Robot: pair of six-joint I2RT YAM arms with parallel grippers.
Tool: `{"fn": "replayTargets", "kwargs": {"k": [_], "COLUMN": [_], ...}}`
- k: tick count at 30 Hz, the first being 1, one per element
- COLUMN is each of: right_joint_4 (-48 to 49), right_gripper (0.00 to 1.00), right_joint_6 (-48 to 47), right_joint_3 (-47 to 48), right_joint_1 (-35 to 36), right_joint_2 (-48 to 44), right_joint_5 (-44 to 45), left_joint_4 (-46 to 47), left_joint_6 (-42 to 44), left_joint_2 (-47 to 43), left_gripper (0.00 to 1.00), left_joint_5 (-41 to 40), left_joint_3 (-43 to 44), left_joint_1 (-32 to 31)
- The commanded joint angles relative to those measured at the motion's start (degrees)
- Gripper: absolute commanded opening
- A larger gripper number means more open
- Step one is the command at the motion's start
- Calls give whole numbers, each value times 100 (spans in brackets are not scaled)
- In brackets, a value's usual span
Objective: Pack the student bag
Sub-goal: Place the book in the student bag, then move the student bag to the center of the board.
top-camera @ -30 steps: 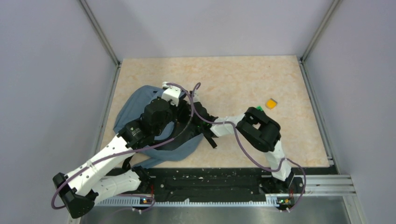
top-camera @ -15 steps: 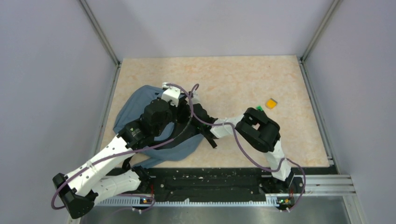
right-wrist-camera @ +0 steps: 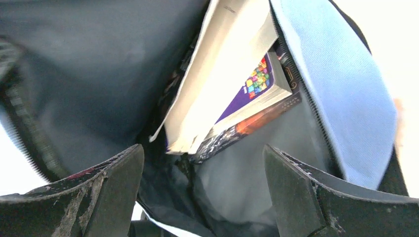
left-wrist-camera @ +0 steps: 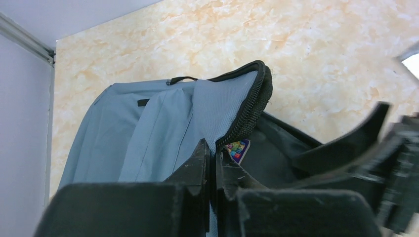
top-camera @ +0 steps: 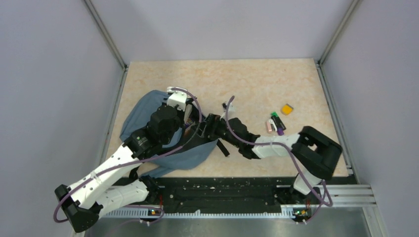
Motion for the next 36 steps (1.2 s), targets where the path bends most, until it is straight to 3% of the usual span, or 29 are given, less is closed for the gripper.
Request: {"fn": "replayTargets", "kwargs": {"k": [1, 7, 10, 15, 20, 26, 31, 36], "right_joint_4": [-794, -2628, -3278, -3499, -3457, -3633, -3991, -4293], "right_gripper": [88, 85, 82, 75, 52, 0, 0, 0], "right_joint_6": [-887, -1452, -1503, -1476, -1477, -1769, -2148, -2549], "right_joint_3": [-251, -269, -78, 251, 706, 941, 872, 537], "right_joint_1": [58, -16, -58, -61, -59, -138, -766, -1654], "right_joint_2": [-1269, -2159, -2012, -1313, -589, -448, -799, -1558], "right_joint_5": [306, 967, 992, 695, 348, 645, 691, 577], "left_joint_4": [494, 482, 491, 482, 477, 499, 688, 475], "left_joint_6": [-56, -42, -53, -54, -55, 29, 414, 478], "left_joint_2": [-169, -206, -230, -188, -178, -122, -81, 380], "left_gripper": [0, 0, 0, 0, 0, 0, 0, 0], "left_joint_5": [-241, -236, -167, -113, -97, 11, 953, 2970], "left_joint_3": [-1, -2, -6, -7, -14, -37, -171, 171], "left_joint_1": [1, 15, 11, 8, 6, 1, -8, -69]}}
